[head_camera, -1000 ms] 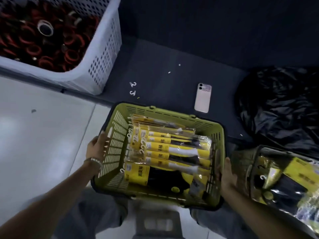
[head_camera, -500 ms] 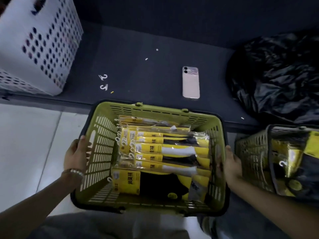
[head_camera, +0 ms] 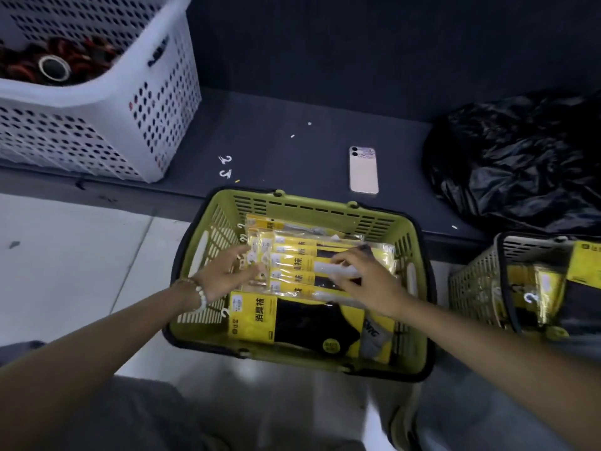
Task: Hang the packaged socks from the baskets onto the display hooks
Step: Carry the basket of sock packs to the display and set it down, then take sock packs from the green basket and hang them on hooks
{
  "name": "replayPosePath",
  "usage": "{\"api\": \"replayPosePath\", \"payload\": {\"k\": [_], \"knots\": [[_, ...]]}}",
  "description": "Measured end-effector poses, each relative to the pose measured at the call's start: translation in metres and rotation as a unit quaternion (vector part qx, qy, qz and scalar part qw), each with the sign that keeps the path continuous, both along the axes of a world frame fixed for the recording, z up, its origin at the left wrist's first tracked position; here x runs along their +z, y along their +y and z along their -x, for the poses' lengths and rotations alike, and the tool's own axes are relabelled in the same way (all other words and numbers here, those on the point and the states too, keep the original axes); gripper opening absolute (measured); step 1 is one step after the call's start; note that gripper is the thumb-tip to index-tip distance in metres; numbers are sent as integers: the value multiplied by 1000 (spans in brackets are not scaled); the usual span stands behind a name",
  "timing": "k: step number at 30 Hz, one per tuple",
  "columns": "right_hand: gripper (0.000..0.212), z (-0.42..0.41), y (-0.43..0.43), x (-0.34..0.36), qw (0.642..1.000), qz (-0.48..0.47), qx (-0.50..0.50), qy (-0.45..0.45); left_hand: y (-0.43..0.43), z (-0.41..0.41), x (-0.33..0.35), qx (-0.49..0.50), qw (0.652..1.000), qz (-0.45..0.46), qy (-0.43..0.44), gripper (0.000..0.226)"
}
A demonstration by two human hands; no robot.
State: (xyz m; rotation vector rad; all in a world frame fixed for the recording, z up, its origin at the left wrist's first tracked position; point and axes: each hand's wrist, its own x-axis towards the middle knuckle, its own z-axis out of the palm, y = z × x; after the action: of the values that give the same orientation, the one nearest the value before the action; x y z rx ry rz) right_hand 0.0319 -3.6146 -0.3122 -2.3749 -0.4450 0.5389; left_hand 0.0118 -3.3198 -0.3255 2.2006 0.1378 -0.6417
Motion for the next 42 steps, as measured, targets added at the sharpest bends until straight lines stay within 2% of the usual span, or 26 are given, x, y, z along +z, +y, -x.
{"api": "replayPosePath", "payload": {"k": [1,3,5,7,11,15,18,19,21,23,25,27,28,30,33,37,40,42], "knots": [[43,4,7,-4,998,22,47,38,-2,5,-6,-14,998,-3,67,89],[58,8,18,-13,990,86,103,36,-3,19,-17,-20,991,-36,129,90],[73,10,27,-19,984,126,122,40,-2,30,-25,14,992,-47,114,84],[79,12,35,-22,976,163,126,72,-2,37,-26,39,995,-48,79,74],[56,17,45,-21,960,225,163,45,-11,45,-14,-9,998,-56,18,54],[51,15,38,-14,971,194,133,-42,-22,42,-3,49,999,13,20,70],[54,15,31,-18,968,221,119,-27,-29,40,-6,70,996,18,48,79],[47,14,28,-21,969,217,118,-4,-31,41,-7,71,995,20,63,82],[26,11,25,-18,981,163,92,52,-31,42,-7,69,993,20,91,89],[47,7,23,-10,991,95,55,78,-28,38,1,107,989,18,100,96],[39,0,25,7,998,1,3,60,-27,30,15,181,978,52,85,105],[18,-9,28,33,990,-112,-67,51,-28,15,35,258,952,144,74,111],[21,-14,30,50,980,-166,-96,46,-30,8,48,277,936,204,74,110],[17,-24,33,84,962,-241,-123,25,-35,-6,79,254,913,310,69,89],[14,-40,45,140,945,-308,-106,9,-42,-29,131,194,902,385,-9,54],[15,-63,68,210,929,-355,-94,-54,-37,-56,210,202,895,357,-172,55],[40,-78,85,255,916,-362,-106,-137,-26,-69,258,206,880,338,-262,51],[49,-87,94,285,894,-383,-128,-195,-17,-76,281,214,861,338,-312,39]]}}
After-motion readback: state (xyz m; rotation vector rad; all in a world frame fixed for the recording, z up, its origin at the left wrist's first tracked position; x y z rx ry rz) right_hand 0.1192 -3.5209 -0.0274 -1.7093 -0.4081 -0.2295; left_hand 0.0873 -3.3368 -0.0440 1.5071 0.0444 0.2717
